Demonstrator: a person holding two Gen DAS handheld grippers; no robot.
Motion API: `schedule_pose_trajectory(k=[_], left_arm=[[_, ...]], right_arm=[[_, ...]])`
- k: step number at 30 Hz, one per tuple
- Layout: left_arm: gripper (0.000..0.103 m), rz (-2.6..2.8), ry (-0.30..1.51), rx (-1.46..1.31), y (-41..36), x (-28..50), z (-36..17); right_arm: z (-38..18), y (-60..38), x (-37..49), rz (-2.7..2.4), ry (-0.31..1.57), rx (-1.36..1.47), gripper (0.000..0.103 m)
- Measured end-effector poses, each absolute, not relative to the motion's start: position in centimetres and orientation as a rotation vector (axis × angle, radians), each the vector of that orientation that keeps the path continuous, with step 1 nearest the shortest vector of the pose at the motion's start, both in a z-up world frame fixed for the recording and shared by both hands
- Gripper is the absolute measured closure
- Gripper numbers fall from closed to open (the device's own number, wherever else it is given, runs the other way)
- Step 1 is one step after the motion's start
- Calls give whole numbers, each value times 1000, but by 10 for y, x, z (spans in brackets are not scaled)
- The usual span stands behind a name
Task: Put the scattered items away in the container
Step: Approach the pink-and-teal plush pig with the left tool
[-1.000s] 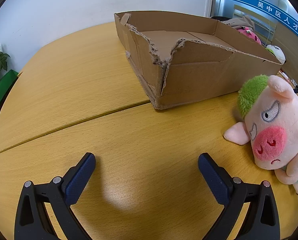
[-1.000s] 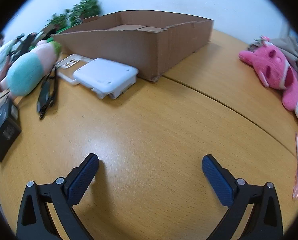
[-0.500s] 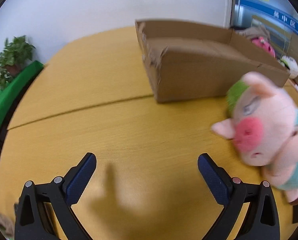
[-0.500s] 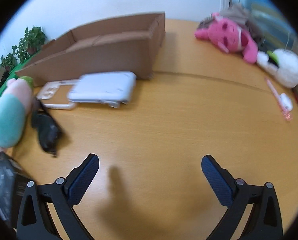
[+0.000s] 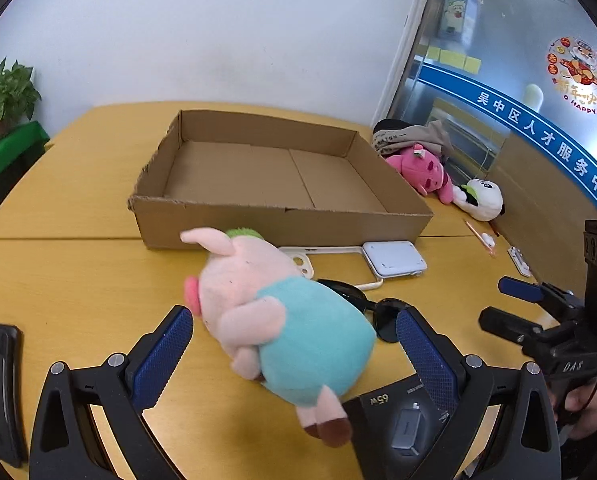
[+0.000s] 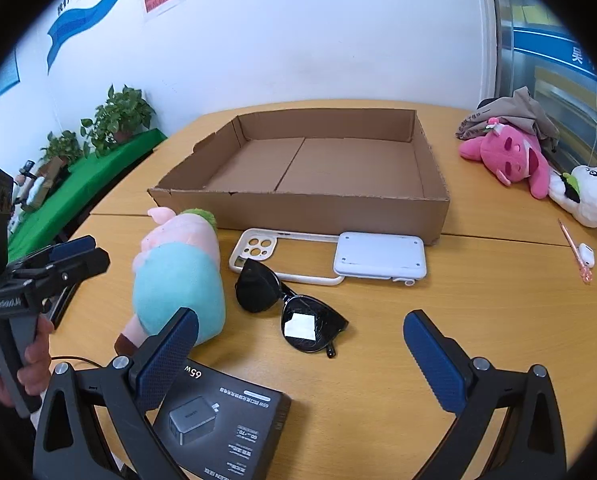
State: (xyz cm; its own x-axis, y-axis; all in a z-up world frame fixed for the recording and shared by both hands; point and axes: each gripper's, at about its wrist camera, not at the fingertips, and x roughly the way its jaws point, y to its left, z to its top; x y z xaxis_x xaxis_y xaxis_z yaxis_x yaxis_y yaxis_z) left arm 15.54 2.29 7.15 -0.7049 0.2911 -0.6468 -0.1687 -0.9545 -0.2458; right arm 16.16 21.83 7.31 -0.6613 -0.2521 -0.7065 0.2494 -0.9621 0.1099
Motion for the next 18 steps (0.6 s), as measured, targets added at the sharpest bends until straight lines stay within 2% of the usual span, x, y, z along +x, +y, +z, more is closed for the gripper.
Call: schedule_pose_trajectory(k=[6, 18], left_arm=[[0, 2704, -291, -1071, 21, 152, 66], [0, 2675, -280, -1121, 23, 142, 55]], right_arm=[[72, 205, 164, -2674, 102, 1120, 1], [66, 188, 161, -2657, 183, 1106, 1]])
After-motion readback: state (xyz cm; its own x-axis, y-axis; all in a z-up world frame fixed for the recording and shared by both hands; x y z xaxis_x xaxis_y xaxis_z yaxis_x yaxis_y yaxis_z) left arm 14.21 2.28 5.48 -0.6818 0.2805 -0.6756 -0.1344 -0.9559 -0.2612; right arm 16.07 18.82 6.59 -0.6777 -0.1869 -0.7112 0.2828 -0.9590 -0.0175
